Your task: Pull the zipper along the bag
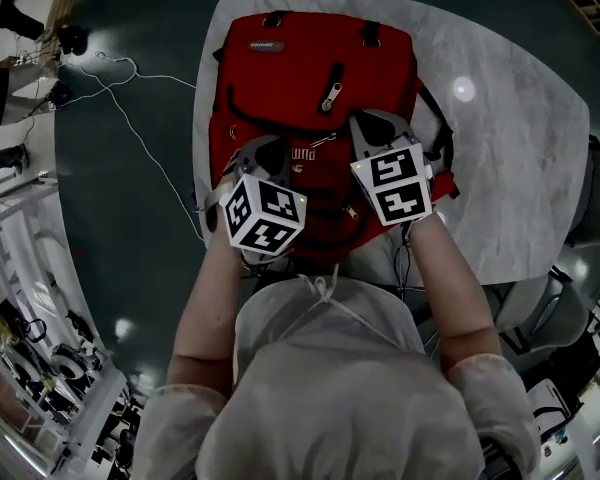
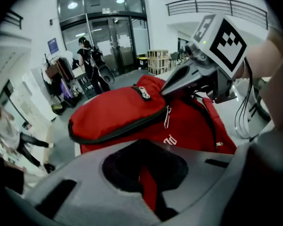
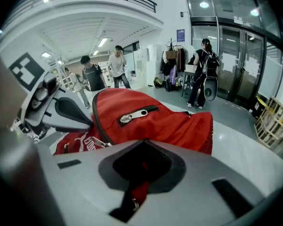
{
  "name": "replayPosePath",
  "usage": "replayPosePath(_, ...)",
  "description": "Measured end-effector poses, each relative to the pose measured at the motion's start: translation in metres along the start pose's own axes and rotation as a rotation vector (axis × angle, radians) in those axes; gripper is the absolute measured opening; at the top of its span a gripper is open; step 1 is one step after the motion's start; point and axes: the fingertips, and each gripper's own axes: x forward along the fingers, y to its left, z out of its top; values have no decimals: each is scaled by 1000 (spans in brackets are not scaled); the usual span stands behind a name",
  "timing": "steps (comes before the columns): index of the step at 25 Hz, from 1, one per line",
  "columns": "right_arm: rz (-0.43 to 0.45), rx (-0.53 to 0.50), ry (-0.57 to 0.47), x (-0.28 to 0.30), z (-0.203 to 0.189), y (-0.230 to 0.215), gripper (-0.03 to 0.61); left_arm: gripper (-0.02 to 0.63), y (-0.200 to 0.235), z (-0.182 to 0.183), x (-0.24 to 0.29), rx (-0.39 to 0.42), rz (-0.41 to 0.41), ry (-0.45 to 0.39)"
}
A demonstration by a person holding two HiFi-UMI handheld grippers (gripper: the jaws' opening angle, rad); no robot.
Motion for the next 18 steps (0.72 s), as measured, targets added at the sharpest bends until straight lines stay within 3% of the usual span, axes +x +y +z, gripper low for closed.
replayPosePath(3, -7, 0, -3, 1, 1, 0, 26, 17, -1, 5, -13, -174, -128, -93)
replayPosePath(5, -15, -5, -2, 0, 0, 0, 26, 17, -10, 22, -16, -237, -170, -180)
replayPosePath(7, -19, -9, 1, 0, -1, -1, 26, 26, -22, 31, -9, -241, -203, -205)
replayPosePath(9, -12, -6, 4, 0, -1, 0, 28, 106, -31, 34, 1, -230, -241, -189)
replayPosePath(10, -7, -3, 5, 0, 0, 0, 28, 115, -34, 34, 5, -230, -252, -179)
replayPosePath(13, -3, 3, 3, 0, 0, -1, 28, 113, -34, 35, 13, -249, -249, -164)
replayPosePath(15, -4, 2, -1, 0, 1, -1, 28, 58, -35, 37, 13, -253, -253, -161)
replayPosePath(18, -2, 4, -3, 0, 1, -1, 26, 31, -43, 36, 12, -222, -273, -148)
